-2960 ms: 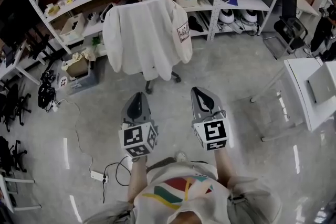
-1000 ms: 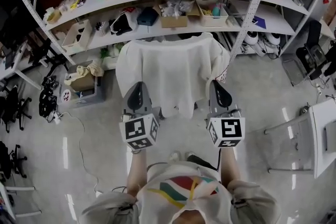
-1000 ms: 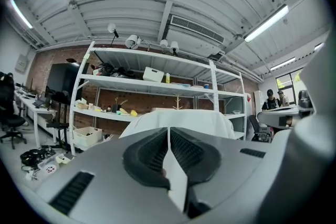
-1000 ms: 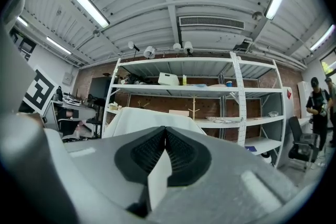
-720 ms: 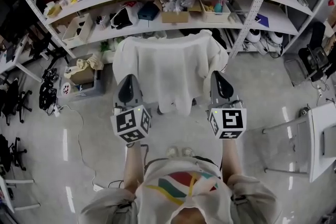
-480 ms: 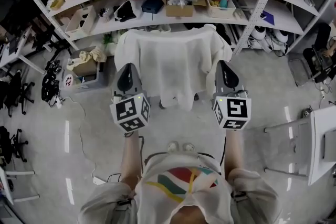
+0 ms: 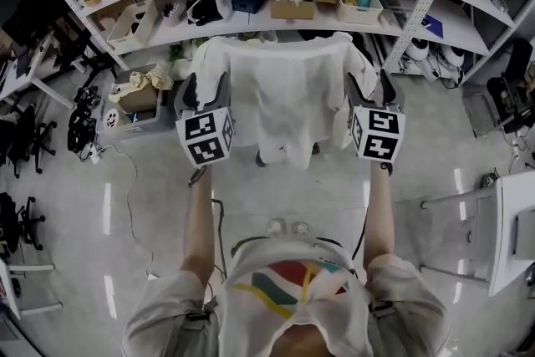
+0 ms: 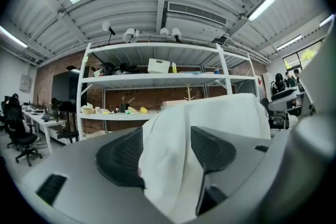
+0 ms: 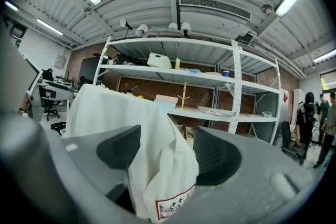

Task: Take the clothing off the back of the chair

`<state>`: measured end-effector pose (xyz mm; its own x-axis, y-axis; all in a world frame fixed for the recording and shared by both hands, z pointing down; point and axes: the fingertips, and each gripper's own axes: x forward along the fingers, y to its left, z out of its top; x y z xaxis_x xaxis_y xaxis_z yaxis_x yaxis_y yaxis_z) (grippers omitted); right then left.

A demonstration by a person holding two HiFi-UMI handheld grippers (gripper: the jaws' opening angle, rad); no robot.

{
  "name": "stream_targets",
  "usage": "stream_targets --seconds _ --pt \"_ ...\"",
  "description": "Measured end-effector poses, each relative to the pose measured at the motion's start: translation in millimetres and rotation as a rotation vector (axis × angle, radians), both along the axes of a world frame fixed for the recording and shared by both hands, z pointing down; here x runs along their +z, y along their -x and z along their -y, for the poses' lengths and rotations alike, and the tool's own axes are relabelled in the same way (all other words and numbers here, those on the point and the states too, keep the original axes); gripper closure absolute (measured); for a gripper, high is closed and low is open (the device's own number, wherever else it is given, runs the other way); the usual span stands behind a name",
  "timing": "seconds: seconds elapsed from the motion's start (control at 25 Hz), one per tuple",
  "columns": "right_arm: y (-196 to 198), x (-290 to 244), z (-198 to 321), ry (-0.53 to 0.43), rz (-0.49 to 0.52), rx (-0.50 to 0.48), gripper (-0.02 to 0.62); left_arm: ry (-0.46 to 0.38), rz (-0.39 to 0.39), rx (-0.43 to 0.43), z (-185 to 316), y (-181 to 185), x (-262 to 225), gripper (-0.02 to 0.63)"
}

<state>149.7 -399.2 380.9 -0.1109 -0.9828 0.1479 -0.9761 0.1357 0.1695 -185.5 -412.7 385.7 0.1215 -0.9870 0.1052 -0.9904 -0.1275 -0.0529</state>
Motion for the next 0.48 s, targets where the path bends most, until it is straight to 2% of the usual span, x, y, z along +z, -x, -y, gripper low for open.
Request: stream_targets --seconds 0.2,0.48 --pt "-8.2 24.6 20.1 0.076 0.011 0.027 0.291 0.066 -0.008 -0.011 25.8 8.1 22.3 0.336" --pt "-7.8 51.9 42.4 0.15 0.017 0.042 0.291 0.08 -0.018 0.007 49.8 6.4 26.7 0.335"
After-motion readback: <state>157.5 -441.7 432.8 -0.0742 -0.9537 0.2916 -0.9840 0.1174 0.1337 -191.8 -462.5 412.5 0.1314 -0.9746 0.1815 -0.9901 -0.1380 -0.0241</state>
